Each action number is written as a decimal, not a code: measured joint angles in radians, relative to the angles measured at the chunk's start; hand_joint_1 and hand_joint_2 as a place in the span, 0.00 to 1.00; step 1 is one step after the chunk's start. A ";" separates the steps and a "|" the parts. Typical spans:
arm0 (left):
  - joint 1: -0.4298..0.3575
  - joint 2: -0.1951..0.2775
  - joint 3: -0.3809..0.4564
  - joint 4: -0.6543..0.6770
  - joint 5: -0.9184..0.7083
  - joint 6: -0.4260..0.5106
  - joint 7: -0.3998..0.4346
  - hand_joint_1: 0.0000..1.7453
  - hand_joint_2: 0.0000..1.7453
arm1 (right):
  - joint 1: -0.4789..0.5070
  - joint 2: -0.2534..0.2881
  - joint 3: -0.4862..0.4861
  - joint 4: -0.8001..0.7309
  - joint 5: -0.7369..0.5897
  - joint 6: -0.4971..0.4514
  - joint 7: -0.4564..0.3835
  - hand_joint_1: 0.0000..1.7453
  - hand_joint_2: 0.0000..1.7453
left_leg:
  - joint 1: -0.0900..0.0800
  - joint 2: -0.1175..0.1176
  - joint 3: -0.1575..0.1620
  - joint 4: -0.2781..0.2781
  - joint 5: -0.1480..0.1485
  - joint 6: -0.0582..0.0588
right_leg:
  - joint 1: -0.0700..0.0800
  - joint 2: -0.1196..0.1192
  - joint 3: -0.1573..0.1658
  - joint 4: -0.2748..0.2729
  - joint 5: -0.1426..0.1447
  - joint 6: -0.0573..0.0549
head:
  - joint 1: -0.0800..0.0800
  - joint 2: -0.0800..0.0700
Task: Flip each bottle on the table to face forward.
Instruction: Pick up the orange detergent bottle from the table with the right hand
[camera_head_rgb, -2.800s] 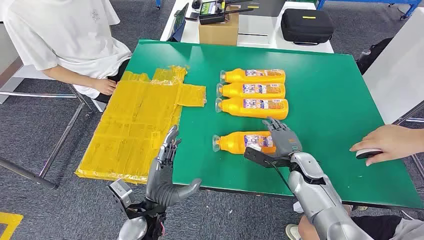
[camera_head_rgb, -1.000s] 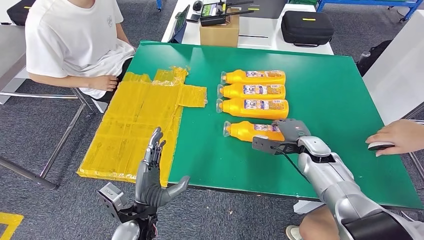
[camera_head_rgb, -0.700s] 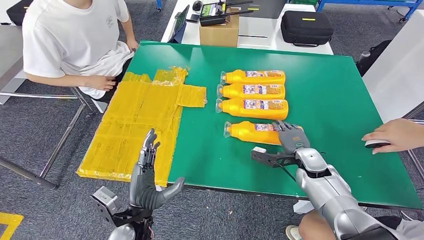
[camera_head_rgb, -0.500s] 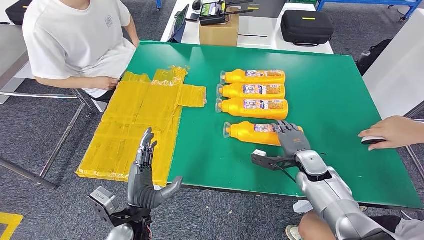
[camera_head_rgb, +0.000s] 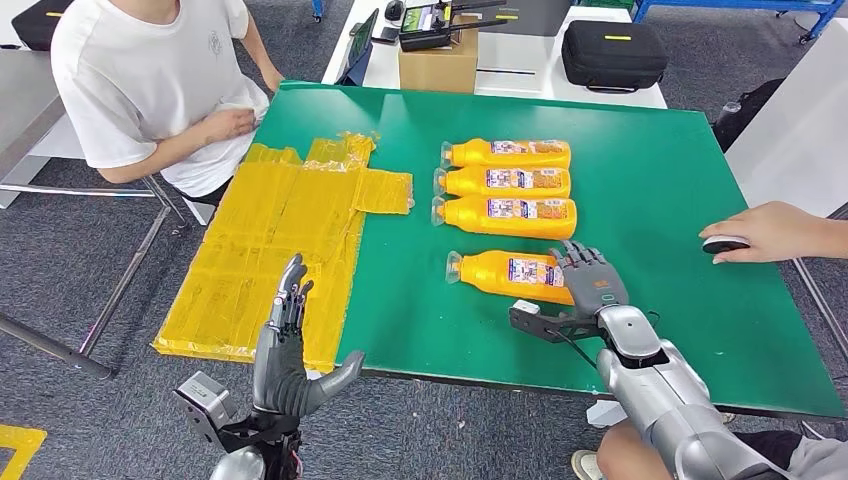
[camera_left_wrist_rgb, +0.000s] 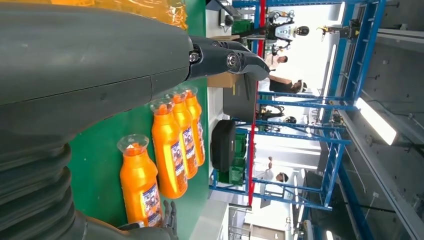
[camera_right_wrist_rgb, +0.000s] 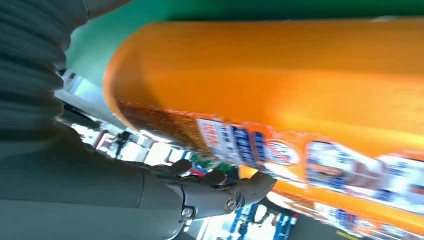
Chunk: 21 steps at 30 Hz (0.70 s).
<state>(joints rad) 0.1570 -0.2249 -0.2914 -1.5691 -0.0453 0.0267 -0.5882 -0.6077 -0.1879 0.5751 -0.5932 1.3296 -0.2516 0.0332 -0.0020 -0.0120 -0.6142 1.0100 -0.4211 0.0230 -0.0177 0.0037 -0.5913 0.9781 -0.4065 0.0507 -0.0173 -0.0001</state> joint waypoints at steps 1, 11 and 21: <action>-0.002 0.000 -0.001 0.000 0.000 0.000 0.000 0.00 1.00 | -0.005 0.000 -0.005 0.007 0.008 -0.003 0.007 0.00 1.00 | 0.000 0.000 0.000 0.000 0.000 0.000 | 0.000 0.000 0.000 0.000 0.000 0.000 | 0.000 0.000; -0.008 0.000 -0.003 -0.002 0.000 0.000 0.001 0.00 1.00 | -0.033 -0.006 -0.046 0.059 0.031 -0.027 0.038 0.00 1.00 | 0.000 0.000 -0.001 0.000 0.000 0.000 | 0.000 0.000 -0.001 0.000 0.000 0.000 | 0.000 0.000; -0.028 0.004 -0.019 -0.005 -0.005 -0.011 0.003 0.00 1.00 | -0.089 -0.004 -0.122 0.127 -0.030 0.068 -0.006 0.00 1.00 | 0.000 -0.001 -0.002 0.000 0.000 0.000 | 0.000 0.000 -0.002 0.000 0.000 0.000 | 0.000 0.000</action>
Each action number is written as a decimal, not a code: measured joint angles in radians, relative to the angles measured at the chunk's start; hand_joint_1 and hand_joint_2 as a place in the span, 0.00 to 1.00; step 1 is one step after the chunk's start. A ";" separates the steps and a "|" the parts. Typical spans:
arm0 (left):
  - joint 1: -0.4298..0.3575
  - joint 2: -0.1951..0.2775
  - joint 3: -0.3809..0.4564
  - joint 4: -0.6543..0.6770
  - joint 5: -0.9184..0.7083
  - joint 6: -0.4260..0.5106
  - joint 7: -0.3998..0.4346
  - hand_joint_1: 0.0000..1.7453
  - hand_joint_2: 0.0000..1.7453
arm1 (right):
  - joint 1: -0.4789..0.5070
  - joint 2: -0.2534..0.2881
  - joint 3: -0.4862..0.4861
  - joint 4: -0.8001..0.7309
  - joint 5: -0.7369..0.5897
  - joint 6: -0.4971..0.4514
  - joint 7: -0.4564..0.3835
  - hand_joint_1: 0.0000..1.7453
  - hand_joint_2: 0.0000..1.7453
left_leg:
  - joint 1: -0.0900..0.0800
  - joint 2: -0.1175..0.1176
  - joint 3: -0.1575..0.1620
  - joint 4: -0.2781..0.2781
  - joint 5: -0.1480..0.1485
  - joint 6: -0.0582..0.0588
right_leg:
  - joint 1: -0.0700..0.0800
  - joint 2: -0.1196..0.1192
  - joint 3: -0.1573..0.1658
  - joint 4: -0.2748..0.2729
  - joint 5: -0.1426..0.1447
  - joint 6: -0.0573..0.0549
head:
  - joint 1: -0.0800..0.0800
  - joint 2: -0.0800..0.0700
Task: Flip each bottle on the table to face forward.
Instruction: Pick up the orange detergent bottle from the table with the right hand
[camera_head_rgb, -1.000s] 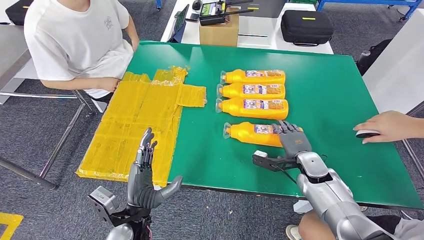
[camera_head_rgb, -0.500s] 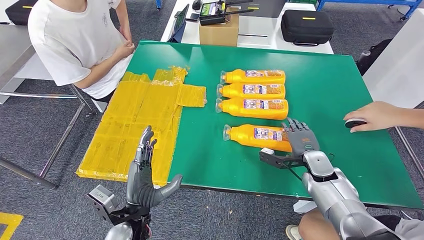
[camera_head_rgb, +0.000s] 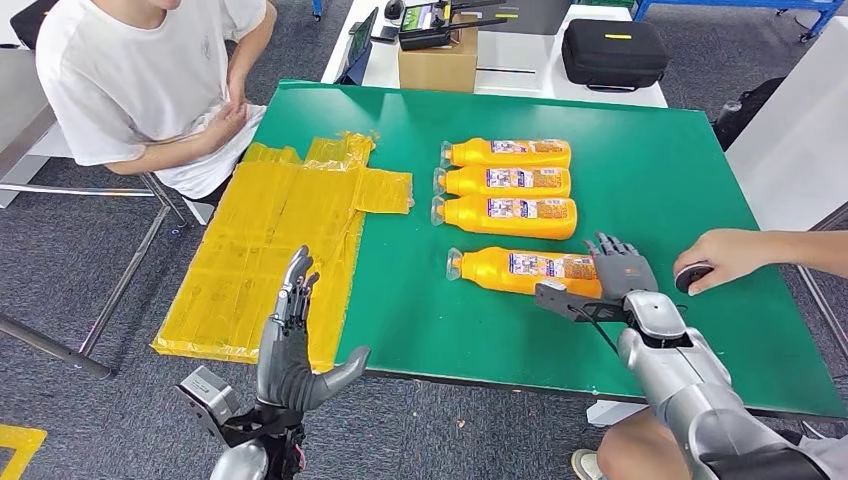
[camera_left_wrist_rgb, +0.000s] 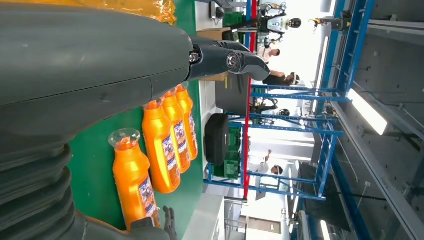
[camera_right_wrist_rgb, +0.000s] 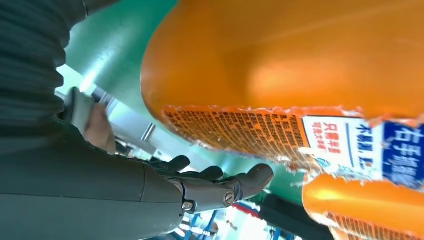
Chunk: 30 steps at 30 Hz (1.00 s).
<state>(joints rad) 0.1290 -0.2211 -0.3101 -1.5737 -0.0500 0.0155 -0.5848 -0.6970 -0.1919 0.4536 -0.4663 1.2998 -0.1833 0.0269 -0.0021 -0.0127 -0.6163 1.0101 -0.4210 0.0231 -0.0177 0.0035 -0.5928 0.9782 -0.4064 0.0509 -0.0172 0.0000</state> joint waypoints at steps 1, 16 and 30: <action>-0.003 0.001 0.000 0.000 0.000 -0.002 0.000 0.00 1.00 | -0.004 0.001 -0.005 0.007 -0.006 0.008 -0.006 0.19 1.00 | 0.000 0.000 0.000 0.000 0.000 0.000 | 0.000 0.000 0.000 0.000 0.000 0.000 | 0.000 0.000; -0.072 0.004 -0.026 0.068 0.029 -0.051 -0.025 0.00 1.00 | -0.004 0.021 -0.153 0.079 -0.271 0.116 -0.350 1.00 1.00 | 0.000 0.000 0.000 0.000 0.000 0.000 | 0.000 0.000 -0.001 0.000 0.000 0.000 | 0.000 0.000; -0.097 0.004 -0.027 0.108 0.038 -0.063 -0.039 0.00 1.00 | 0.013 0.024 -0.167 0.088 -0.286 0.117 -0.405 1.00 1.00 | 0.000 0.001 0.000 0.000 0.000 0.000 | 0.000 0.000 -0.001 0.000 0.000 0.000 | 0.000 0.000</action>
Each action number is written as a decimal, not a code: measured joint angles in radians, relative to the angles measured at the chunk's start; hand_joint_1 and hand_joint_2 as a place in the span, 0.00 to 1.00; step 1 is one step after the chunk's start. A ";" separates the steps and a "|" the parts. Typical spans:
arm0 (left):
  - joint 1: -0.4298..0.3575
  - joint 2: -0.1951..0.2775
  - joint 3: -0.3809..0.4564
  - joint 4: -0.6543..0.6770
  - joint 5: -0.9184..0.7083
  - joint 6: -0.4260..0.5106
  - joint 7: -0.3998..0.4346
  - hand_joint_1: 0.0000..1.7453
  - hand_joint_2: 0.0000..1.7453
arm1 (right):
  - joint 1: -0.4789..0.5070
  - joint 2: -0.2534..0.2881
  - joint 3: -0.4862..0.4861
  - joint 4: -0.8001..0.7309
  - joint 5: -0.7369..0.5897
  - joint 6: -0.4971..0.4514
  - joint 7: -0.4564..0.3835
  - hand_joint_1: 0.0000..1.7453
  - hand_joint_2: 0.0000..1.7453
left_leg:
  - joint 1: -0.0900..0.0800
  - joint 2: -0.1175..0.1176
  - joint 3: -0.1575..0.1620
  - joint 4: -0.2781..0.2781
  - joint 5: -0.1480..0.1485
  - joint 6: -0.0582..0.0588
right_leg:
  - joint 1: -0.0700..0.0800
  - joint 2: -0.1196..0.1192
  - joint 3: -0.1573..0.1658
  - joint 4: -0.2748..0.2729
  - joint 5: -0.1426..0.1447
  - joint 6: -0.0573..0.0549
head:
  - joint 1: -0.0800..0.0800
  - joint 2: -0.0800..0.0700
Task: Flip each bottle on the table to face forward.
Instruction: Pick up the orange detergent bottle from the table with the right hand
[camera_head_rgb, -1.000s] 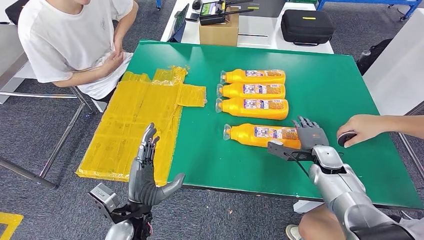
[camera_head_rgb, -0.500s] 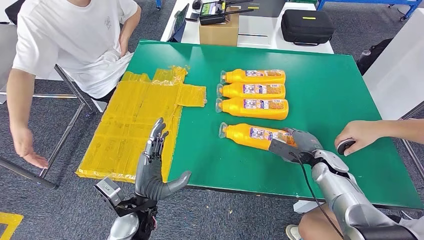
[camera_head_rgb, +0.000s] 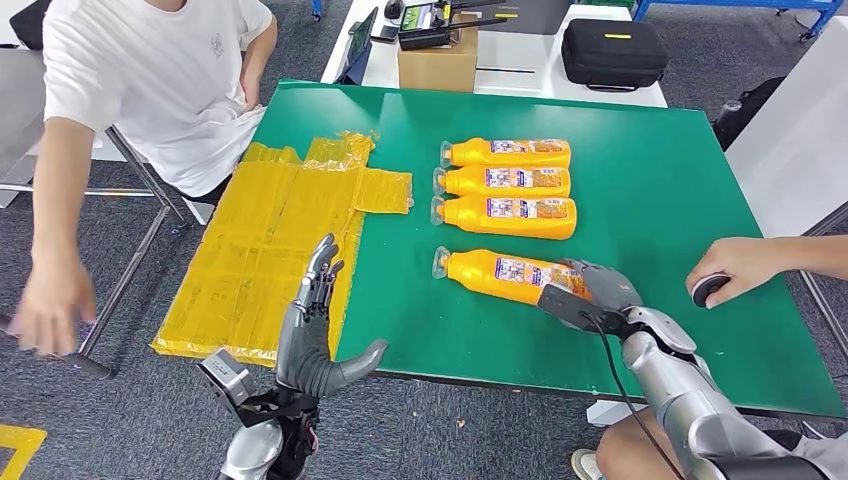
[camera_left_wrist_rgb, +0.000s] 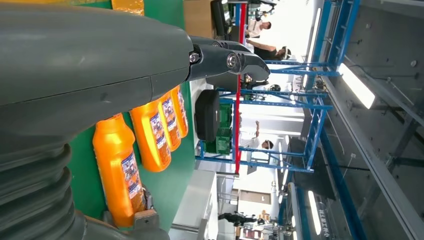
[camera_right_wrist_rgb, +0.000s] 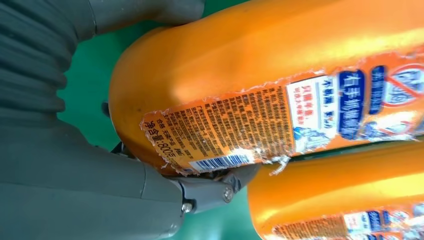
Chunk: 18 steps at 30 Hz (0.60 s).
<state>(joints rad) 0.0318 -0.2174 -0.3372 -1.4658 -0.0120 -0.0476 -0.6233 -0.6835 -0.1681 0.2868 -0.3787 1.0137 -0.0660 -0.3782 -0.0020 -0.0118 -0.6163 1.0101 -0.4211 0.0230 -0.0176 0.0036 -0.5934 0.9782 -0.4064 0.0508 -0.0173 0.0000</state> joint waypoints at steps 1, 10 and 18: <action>0.000 0.000 0.000 0.001 0.002 0.000 -0.001 0.00 1.00 | 0.000 -0.001 0.002 0.000 0.004 0.008 0.004 1.00 1.00 | 0.000 0.000 0.000 0.000 0.000 0.000 | 0.000 0.000 0.000 0.000 0.000 0.000 | 0.000 0.000; 0.038 0.000 0.002 -0.015 0.002 -0.001 -0.021 0.00 1.00 | 0.070 -0.010 -0.004 -0.039 -0.097 -0.081 -0.082 1.00 1.00 | 0.000 -0.001 0.000 0.000 0.000 0.000 | 0.000 0.000 0.000 0.000 0.000 0.000 | 0.000 0.000; 0.089 0.000 0.002 -0.061 -0.009 0.047 -0.041 0.00 1.00 | 0.253 0.004 -0.058 -0.230 -0.226 -0.208 -0.116 1.00 1.00 | 0.000 -0.002 0.000 0.000 -0.001 0.000 | 0.000 0.000 0.000 0.000 -0.001 0.000 | 0.000 0.000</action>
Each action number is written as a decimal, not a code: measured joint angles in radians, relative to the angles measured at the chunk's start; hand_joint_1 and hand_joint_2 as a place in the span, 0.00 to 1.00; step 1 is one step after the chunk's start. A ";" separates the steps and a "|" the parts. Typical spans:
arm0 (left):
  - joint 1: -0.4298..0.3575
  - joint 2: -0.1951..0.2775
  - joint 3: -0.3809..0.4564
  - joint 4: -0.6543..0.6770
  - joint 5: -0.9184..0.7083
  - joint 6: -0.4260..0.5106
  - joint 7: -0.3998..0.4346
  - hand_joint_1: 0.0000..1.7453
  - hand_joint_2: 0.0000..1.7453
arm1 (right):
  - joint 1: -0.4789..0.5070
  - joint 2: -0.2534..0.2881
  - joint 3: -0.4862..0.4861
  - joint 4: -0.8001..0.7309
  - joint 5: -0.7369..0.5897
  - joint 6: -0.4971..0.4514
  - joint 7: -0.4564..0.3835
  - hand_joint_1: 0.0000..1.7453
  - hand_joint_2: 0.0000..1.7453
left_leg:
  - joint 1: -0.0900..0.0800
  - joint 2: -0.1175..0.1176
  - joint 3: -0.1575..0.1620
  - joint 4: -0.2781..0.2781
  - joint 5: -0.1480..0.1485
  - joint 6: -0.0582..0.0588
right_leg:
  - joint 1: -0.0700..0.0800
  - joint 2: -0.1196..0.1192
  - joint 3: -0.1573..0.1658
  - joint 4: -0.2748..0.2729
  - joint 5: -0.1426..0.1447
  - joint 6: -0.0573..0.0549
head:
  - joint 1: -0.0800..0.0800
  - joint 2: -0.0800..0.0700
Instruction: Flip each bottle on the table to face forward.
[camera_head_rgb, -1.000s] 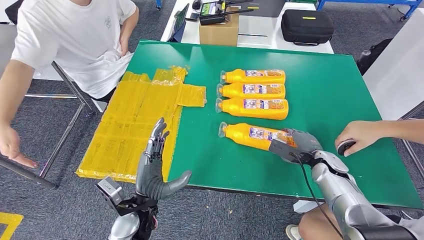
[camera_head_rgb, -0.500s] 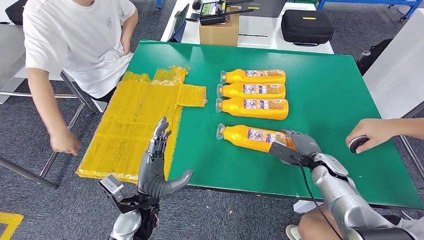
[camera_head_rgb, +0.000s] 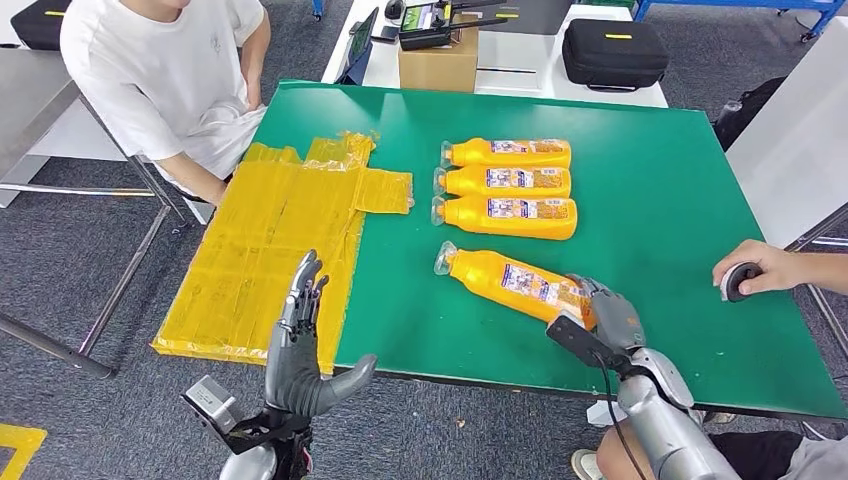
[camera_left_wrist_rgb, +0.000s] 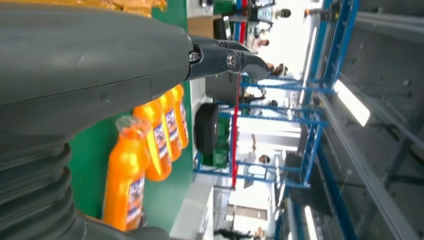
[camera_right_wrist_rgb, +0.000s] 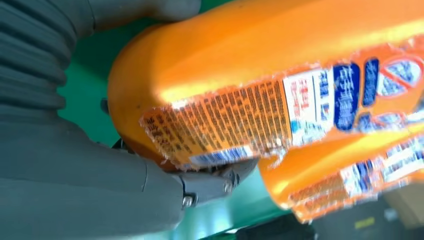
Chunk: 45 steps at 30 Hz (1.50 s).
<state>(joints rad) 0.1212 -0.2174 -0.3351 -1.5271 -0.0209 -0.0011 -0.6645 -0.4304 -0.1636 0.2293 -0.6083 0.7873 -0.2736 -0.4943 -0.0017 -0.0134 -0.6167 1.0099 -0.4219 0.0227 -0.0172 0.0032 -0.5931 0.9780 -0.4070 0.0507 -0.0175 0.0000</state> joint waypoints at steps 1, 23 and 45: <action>0.003 0.000 0.000 -0.004 0.005 0.008 -0.003 0.00 1.00 | 0.026 0.005 -0.011 -0.030 -0.020 -0.007 -0.006 1.00 1.00 | 0.000 0.000 0.000 0.000 0.000 0.000 | 0.000 0.000 0.000 0.000 0.000 0.000 | 0.000 0.000; -0.053 -0.010 -0.047 0.045 0.023 0.014 0.061 0.00 1.00 | 0.287 0.218 -0.170 -0.609 -0.529 0.196 -0.202 1.00 1.00 | 0.000 -0.001 -0.001 0.000 0.001 0.000 | 0.000 -0.001 -0.002 0.000 0.000 0.000 | 0.000 0.000; -0.092 -0.017 -0.095 0.045 0.060 -0.127 0.056 0.00 1.00 | 0.342 0.253 0.082 -0.618 -0.374 0.369 -0.169 1.00 1.00 | 0.000 0.000 -0.002 0.000 0.001 0.000 | 0.000 -0.001 -0.002 0.000 0.000 0.000 | 0.000 0.000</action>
<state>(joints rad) 0.0294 -0.2346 -0.4301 -1.4817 0.0388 -0.1284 -0.6082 -0.0880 0.0892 0.3109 -1.2259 0.4132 0.0950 -0.6636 -0.0016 -0.0137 -0.6186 1.0097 -0.4213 0.0229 -0.0174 0.0026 -0.5956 0.9784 -0.4071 0.0505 -0.0173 0.0000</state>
